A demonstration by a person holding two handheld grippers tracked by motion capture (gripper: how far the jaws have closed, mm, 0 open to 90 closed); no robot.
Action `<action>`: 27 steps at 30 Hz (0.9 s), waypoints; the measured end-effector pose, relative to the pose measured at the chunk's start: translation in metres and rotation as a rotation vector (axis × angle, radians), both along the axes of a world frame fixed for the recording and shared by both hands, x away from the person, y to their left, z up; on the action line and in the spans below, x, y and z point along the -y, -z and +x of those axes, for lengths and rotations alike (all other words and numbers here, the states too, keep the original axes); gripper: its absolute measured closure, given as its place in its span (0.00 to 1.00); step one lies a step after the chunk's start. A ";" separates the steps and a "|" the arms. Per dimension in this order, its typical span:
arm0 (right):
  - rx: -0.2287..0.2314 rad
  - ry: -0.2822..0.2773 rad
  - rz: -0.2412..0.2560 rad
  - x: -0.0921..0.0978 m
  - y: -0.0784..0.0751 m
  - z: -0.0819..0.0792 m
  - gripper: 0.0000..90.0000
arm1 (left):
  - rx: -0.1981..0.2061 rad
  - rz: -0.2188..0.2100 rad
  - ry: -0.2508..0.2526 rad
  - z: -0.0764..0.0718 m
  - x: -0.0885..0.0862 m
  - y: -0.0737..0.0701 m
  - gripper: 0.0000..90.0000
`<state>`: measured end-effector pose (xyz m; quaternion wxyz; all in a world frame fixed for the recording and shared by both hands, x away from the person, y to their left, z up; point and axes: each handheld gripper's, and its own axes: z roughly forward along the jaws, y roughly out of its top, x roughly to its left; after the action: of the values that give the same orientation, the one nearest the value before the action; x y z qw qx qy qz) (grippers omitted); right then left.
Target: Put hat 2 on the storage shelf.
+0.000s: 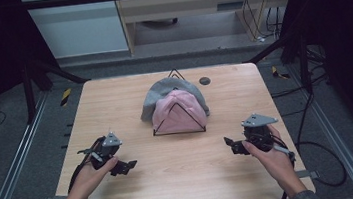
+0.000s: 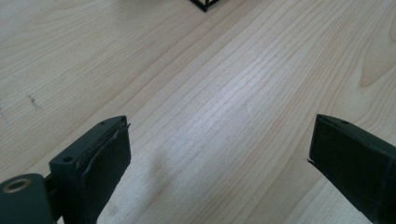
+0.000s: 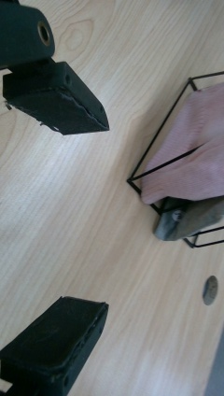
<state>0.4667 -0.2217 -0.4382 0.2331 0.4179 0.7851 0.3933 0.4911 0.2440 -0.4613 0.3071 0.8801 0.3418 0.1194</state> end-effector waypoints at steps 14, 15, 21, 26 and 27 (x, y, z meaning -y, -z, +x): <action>-0.110 -0.035 -0.009 -0.008 0.035 0.000 0.13 | -0.016 0.025 -0.045 0.006 -0.012 0.016 0.06; -0.119 -0.031 -0.007 -0.009 0.037 0.000 0.12 | -0.016 0.022 -0.048 0.007 -0.013 0.017 0.06; -0.157 0.012 0.010 -0.014 0.049 0.012 0.11 | -0.029 0.013 -0.074 0.010 -0.018 0.026 0.05; -0.174 0.017 0.001 -0.014 0.055 0.015 0.11 | -0.041 0.010 -0.089 0.013 -0.021 0.032 0.05; -0.180 0.024 0.005 -0.014 0.056 0.015 0.11 | -0.039 0.014 -0.089 0.014 -0.021 0.032 0.05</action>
<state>0.4818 -0.2072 -0.4943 0.1654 0.4615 0.7969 0.3531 0.5046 0.2650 -0.4935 0.2885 0.8684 0.3856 0.1183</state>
